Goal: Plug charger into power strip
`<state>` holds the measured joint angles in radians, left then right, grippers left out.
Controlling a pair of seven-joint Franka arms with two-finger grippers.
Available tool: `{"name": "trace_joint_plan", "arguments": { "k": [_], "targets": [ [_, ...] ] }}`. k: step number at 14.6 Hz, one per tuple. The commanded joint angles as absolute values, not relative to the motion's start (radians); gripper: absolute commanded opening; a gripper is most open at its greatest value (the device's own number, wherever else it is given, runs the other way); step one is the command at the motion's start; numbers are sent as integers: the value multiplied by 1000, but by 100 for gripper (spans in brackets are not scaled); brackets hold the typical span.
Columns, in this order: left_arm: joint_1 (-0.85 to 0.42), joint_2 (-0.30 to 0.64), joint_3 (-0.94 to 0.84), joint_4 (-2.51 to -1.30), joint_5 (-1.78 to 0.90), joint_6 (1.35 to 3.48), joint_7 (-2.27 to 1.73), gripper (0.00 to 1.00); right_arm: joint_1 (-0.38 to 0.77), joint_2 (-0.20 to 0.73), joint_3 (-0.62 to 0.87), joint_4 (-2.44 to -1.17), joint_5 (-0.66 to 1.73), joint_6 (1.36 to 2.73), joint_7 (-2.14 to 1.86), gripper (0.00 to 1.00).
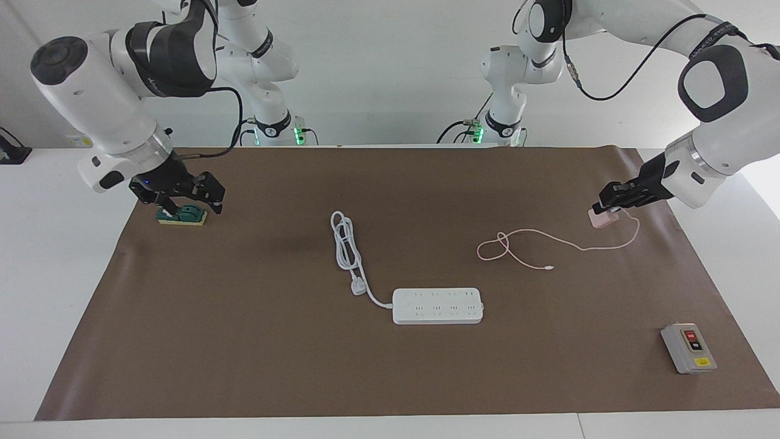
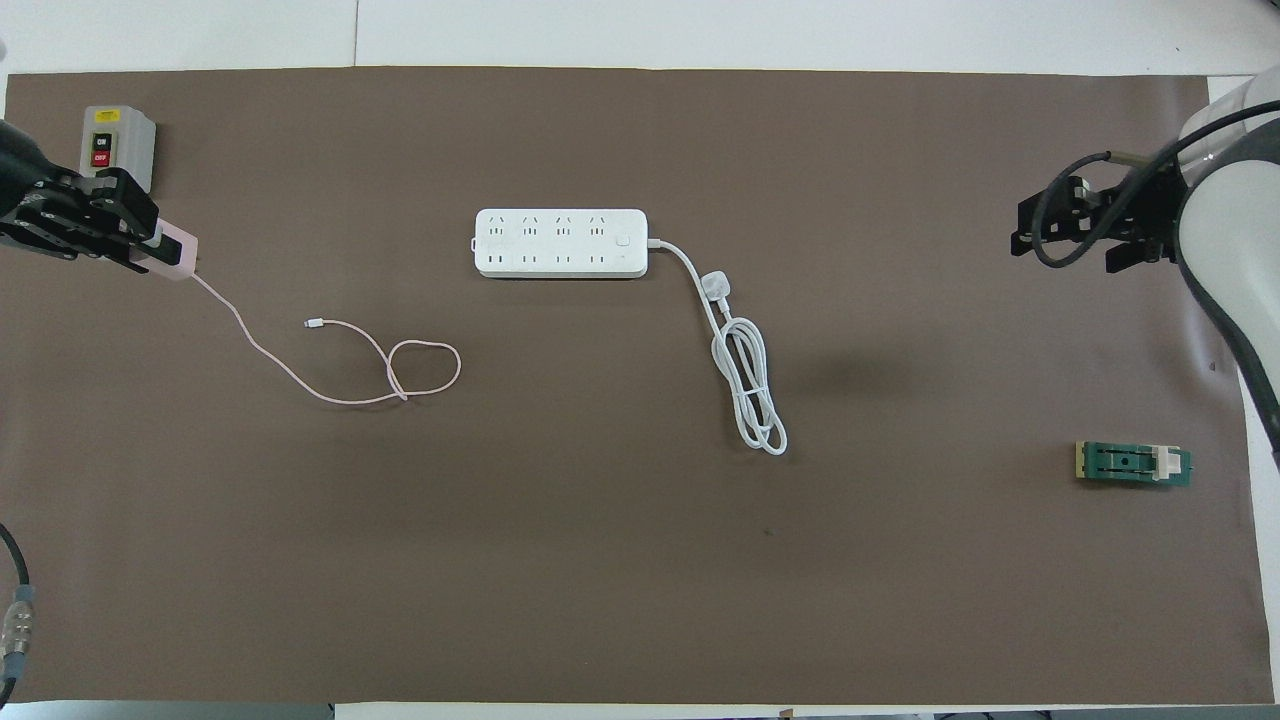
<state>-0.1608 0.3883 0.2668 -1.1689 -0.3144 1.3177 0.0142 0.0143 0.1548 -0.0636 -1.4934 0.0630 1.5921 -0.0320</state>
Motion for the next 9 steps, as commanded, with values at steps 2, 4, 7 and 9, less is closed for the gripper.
{"name": "trace_joint_plan", "arguments": {
  "k": [2,4,7,9],
  "targets": [
    [-164,360,279,-1163,-244,1310,-38,0,8,45,-71,-1571,15,1575,-130,100],
    [-178,364,276,-1163,-227,1324,-90,0,-5,8,-71,-1601,15,1575,-191,100],
    [-193,368,275,-1163,-227,1325,-335,0,-26,-2,-71,-1612,15,1572,-224,100],
    [-196,364,262,-1163,-239,1341,-497,0,-40,2,-66,-1612,14,1572,-227,100]
  ]
}}
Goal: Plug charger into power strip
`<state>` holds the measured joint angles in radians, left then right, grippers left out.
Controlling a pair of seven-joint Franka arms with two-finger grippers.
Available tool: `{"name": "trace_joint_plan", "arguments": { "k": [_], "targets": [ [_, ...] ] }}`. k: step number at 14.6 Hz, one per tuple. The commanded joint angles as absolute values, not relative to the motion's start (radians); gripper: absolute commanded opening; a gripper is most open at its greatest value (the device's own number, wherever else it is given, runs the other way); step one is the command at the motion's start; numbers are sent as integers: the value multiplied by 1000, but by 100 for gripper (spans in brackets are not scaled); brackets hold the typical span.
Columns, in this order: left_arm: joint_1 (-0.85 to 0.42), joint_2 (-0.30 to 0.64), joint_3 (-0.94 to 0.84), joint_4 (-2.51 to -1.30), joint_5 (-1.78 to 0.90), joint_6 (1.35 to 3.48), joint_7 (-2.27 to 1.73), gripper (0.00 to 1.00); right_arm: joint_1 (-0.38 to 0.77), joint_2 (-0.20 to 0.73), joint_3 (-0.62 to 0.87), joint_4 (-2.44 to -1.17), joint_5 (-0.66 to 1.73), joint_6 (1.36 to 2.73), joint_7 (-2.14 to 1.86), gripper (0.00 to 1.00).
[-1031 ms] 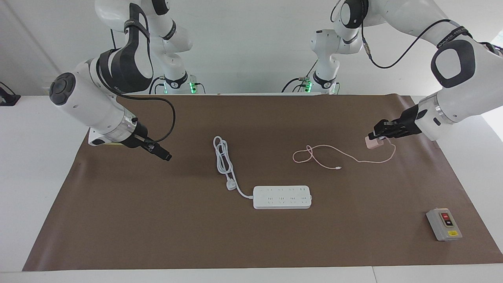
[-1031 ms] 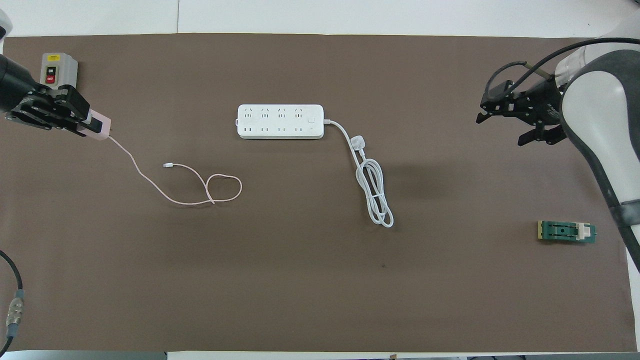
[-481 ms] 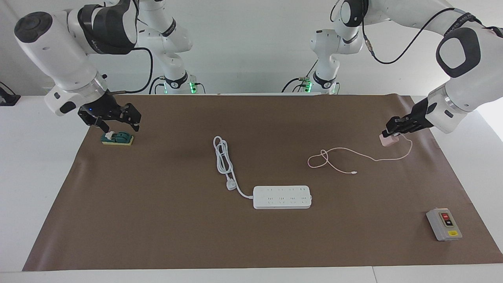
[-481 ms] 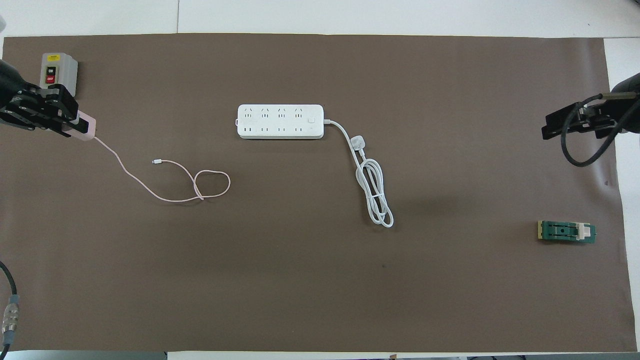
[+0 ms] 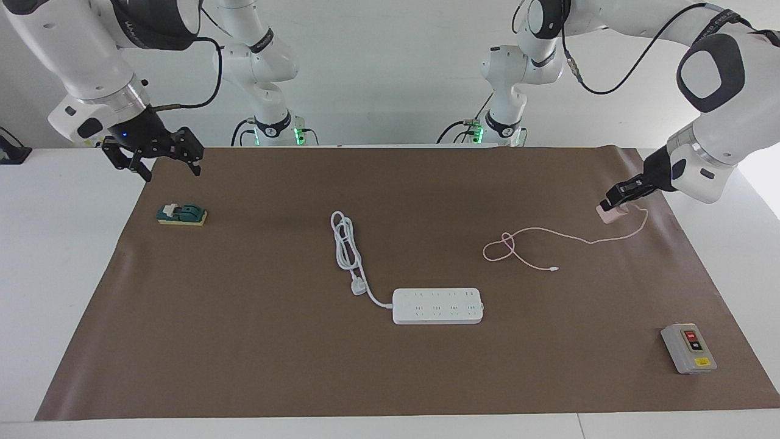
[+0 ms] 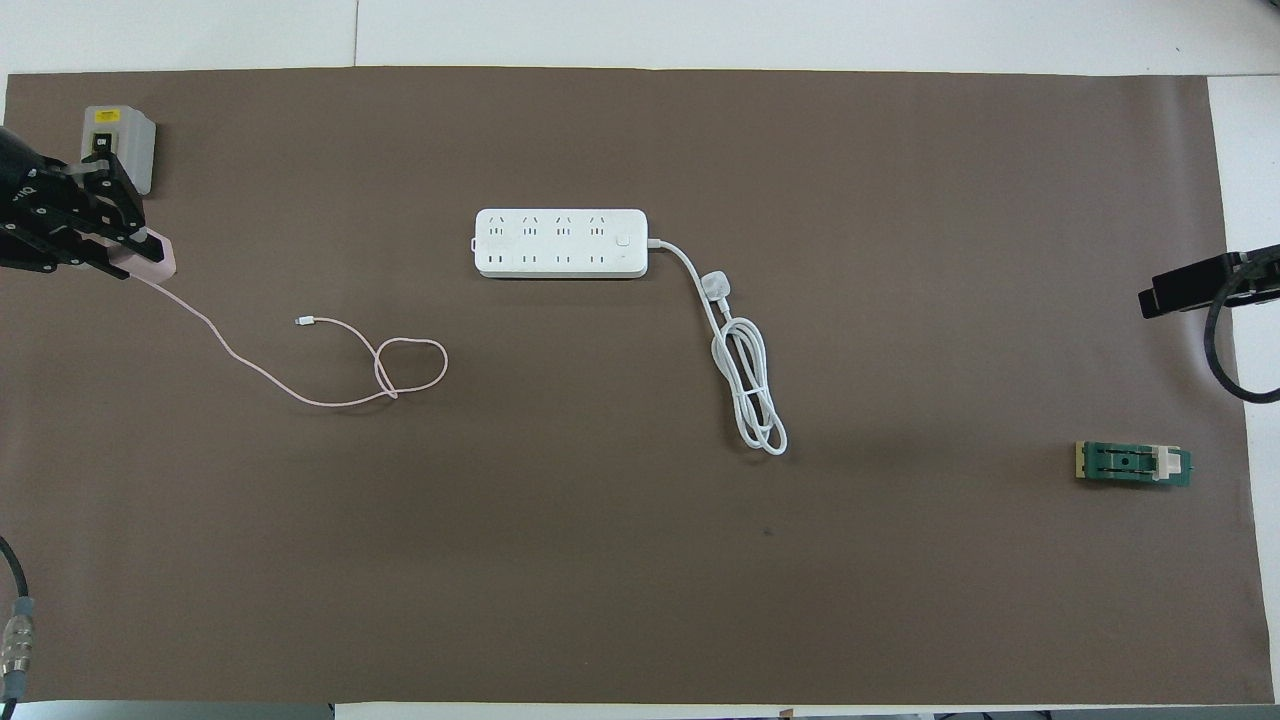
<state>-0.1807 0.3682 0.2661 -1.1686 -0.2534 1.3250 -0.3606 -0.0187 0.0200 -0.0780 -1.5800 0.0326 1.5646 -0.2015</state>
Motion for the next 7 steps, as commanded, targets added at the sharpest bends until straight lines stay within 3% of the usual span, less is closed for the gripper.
{"name": "trace_joint_plan", "arguments": {
  "k": [1,7],
  "targets": [
    [-210,371,264,-1163,-238,1342,-520,0,-46,3,-63,-1612,14,1572,-227,100],
    [-304,411,268,-1163,-227,1437,-826,0,-58,-20,-60,-1611,12,1548,-221,100]
  ]
}}
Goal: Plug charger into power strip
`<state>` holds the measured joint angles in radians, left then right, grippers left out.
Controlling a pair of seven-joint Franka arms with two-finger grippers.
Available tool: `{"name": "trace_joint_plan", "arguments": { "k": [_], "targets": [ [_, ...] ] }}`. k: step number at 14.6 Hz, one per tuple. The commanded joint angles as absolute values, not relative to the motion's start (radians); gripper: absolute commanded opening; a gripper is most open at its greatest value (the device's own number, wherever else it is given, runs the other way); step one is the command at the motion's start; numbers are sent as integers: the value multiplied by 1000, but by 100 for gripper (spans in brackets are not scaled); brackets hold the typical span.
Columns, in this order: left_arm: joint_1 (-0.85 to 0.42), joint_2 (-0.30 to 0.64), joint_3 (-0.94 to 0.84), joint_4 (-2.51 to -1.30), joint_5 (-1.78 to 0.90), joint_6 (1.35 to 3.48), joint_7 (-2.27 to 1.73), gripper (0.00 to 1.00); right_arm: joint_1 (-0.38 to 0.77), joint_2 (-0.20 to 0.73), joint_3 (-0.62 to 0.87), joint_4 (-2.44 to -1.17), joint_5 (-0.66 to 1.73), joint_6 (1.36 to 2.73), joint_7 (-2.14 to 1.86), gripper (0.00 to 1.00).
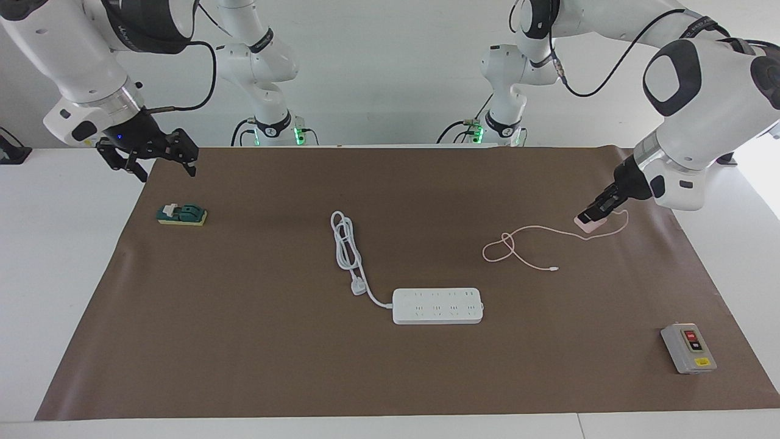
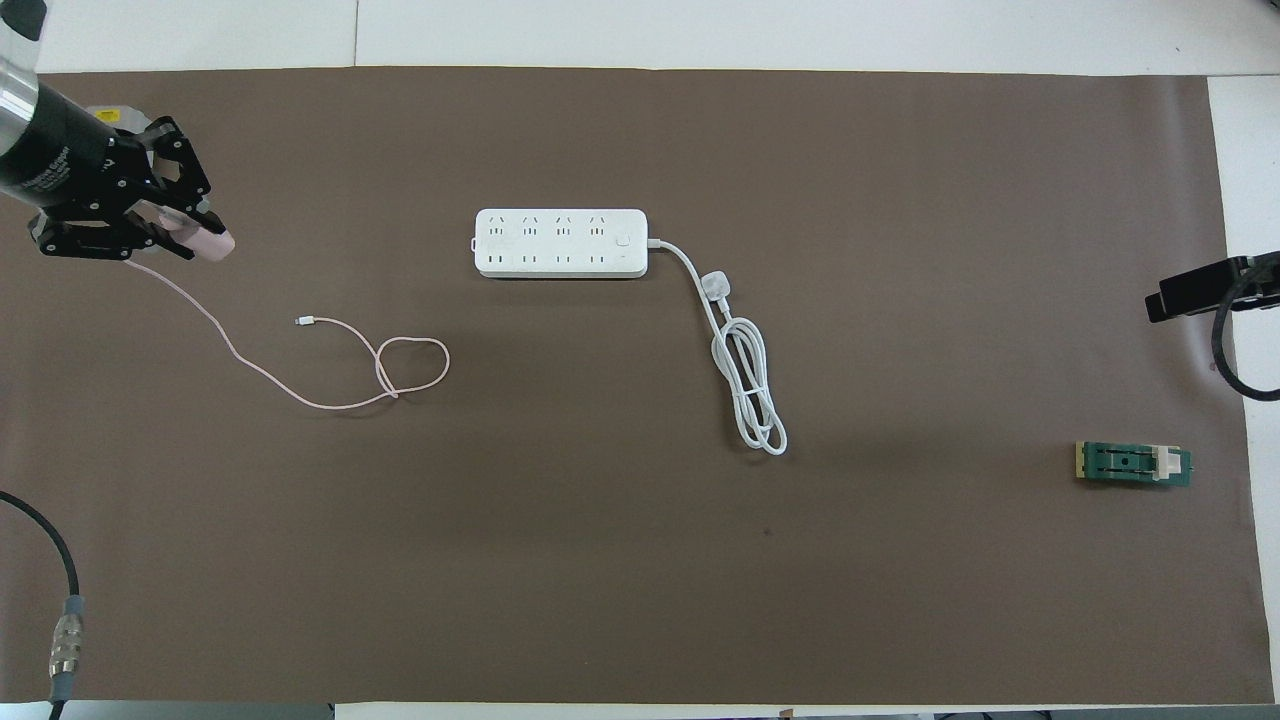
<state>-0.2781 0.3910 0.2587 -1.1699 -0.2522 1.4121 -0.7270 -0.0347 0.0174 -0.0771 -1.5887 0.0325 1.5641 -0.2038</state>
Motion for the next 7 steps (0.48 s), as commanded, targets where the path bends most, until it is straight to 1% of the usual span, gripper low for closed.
{"name": "trace_joint_plan", "arguments": {
  "k": [1,3,7],
  "targets": [
    [-305,416,267,-1164,-227,1448,-909,0,-52,-21,-60,-1608,-7,1528,-218,100],
    [-328,436,265,-1163,-227,1471,-1044,0,-43,-25,-57,-1612,-57,1520,-218,100],
    [-385,482,267,-1164,-227,1564,-1299,0,-43,-18,-58,-1609,-58,1520,-212,100]
  ]
}}
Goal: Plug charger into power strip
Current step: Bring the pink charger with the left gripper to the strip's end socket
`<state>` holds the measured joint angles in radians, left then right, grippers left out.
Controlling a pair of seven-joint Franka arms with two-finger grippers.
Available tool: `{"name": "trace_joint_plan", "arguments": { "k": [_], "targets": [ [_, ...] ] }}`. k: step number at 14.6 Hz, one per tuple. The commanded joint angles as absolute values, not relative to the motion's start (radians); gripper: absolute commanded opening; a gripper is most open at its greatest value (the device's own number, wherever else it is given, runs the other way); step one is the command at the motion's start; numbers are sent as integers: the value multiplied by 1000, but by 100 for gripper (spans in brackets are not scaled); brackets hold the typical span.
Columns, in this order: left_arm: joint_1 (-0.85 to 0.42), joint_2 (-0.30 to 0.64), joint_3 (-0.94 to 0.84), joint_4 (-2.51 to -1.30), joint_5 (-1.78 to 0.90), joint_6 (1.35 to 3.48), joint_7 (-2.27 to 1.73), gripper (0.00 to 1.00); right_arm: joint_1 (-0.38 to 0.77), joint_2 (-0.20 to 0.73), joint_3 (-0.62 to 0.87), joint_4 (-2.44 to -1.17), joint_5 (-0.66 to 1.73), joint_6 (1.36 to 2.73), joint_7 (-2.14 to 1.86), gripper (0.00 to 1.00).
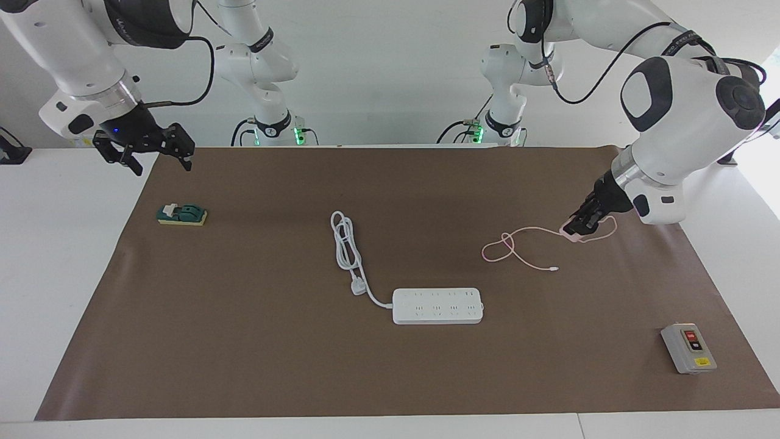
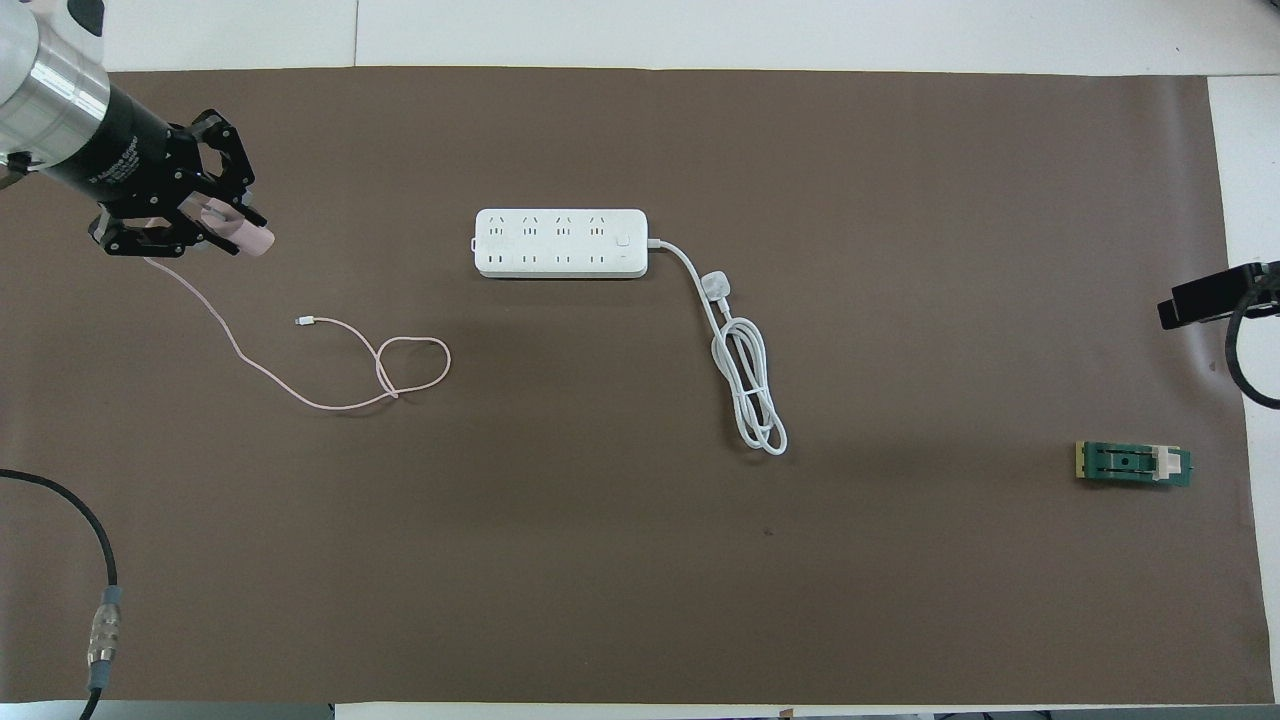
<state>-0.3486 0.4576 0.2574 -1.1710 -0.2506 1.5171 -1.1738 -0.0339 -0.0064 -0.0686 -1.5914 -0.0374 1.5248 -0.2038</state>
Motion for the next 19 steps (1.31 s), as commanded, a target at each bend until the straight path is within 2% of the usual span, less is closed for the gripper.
{"name": "trace_joint_plan", "arguments": {
  "k": [1,6,15,19],
  "targets": [
    [-405,509,267,-1164,-229,1589,-1357,0,-44,-18,-58,-1608,-58,1519,-213,100],
    [-457,574,262,-1166,-238,1673,-1662,0,-45,-18,-58,-1609,-58,1520,-212,100],
    [-488,643,262,-1172,-287,1813,-1758,0,-43,-18,-57,-1611,-57,1522,-209,100],
    [-515,646,262,-1226,-296,1891,-1798,0,-41,-18,-57,-1611,-54,1522,-209,100]
  ]
}}
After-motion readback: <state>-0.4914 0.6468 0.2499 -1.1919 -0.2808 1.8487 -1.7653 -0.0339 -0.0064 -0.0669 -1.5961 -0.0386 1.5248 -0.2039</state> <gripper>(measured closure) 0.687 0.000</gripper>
